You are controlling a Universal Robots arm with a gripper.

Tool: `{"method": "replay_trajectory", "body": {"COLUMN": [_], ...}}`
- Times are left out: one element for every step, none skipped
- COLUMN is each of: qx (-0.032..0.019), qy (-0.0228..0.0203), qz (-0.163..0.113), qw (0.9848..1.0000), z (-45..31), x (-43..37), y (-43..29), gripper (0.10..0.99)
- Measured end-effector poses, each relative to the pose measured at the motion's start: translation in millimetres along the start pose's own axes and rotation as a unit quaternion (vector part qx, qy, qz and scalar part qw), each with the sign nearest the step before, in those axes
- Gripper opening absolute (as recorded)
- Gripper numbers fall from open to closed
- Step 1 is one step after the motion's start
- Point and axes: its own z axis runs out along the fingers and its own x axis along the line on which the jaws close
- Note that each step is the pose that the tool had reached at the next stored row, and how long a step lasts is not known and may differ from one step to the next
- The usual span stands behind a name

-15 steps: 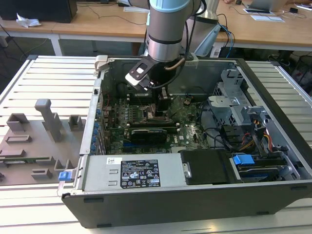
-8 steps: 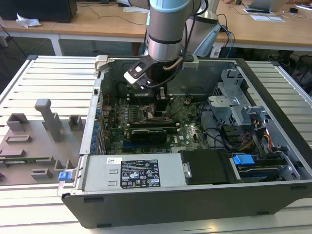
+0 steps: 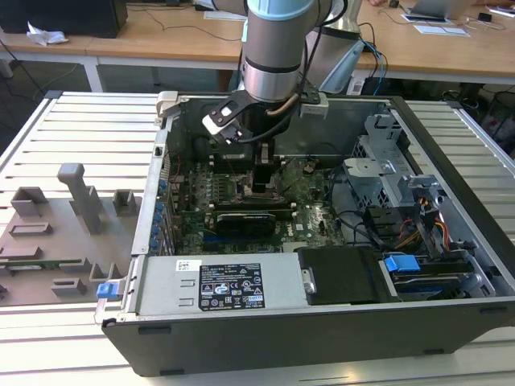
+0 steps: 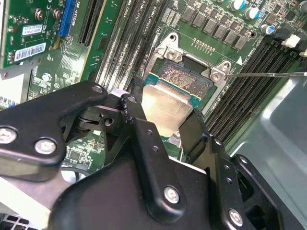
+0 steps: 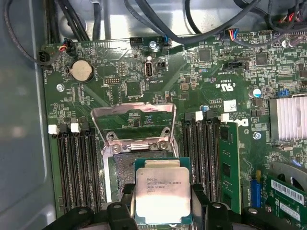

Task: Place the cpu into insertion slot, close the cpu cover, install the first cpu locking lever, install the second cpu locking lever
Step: 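Place the cpu into insertion slot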

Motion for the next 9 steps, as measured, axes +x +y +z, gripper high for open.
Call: {"method": "replay_trajectory", "body": {"qx": [0.0,0.0,-0.0002,-0.0002,-0.0003,-0.0004,-0.0005,-0.0006,-0.0007], "qy": [0.0,0.0,0.0001,-0.0002,-0.0001,-0.0003,-0.0006,-0.0008,-0.0007], "qz": [0.0,-0.001,-0.004,-0.008,-0.01,-0.011,-0.015,-0.021,-0.024], "qw": [1.0,1.0,1.0,1.0,1.0,0.9999,0.9999,0.9998,0.9997], "z": [0.0,0.1,1.3,2.9,4.4,6.8,10.0,12.0,12.8], "x": [0.0,0.1,0.1,0.2,0.6,1.3,2.4,4.3,5.5], "y": [0.0,0.0,0.1,0.1,0.1,0.0,0.0,-0.1,-0.2], "gripper": [0.545,0.545,0.545,0.545,0.545,0.545,0.545,0.545,0.545]}}
